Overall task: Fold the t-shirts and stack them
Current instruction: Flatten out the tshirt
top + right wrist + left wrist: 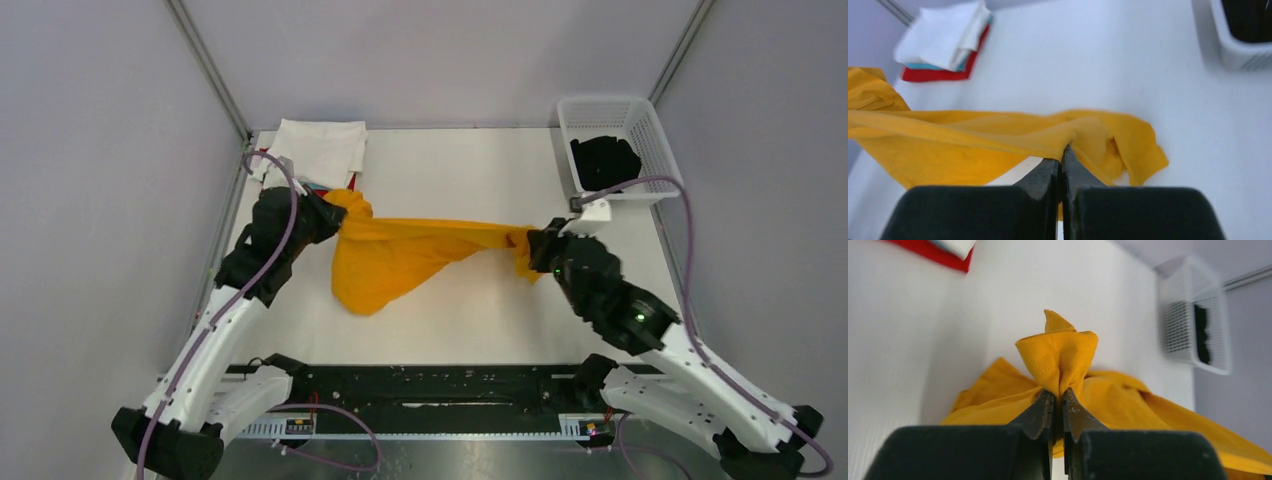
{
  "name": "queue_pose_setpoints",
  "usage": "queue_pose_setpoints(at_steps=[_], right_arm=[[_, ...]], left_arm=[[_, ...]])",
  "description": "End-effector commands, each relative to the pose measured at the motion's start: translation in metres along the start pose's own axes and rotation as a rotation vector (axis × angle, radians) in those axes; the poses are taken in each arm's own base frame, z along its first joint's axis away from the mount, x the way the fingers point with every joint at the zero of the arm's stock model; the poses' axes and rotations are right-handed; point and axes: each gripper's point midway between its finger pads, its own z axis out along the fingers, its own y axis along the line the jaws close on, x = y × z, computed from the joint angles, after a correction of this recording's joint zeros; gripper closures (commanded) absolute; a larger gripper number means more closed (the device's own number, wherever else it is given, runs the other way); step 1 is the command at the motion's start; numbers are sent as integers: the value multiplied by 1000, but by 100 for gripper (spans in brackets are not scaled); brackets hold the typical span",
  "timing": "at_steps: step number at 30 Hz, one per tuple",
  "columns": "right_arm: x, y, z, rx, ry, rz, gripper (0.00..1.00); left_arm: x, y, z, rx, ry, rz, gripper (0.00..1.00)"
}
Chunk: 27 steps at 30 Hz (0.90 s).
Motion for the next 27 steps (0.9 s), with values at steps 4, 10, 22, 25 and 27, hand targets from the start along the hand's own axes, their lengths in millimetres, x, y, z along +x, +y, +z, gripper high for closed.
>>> queue_pose_setpoints(at_steps=[4, 10, 22, 25, 27], right_arm=[[-135, 5, -102, -223, -323, -4, 100], [-190, 46, -178, -554, -395, -58, 100], [-227, 47, -238, -693, -490, -52, 100], [-226, 39, -212, -562, -443, -79, 100], [-226, 37, -205, -525, -426, -98, 100]], left_arm=[[-113, -69, -139, 259, -392, 19, 100], [-154, -107, -247, 481, -580, 49, 100], [-182, -139, -348, 682, -754, 144, 100], [-195, -140, -316, 576, -709, 128, 100], [-195, -146, -301, 564, -672, 146, 100]])
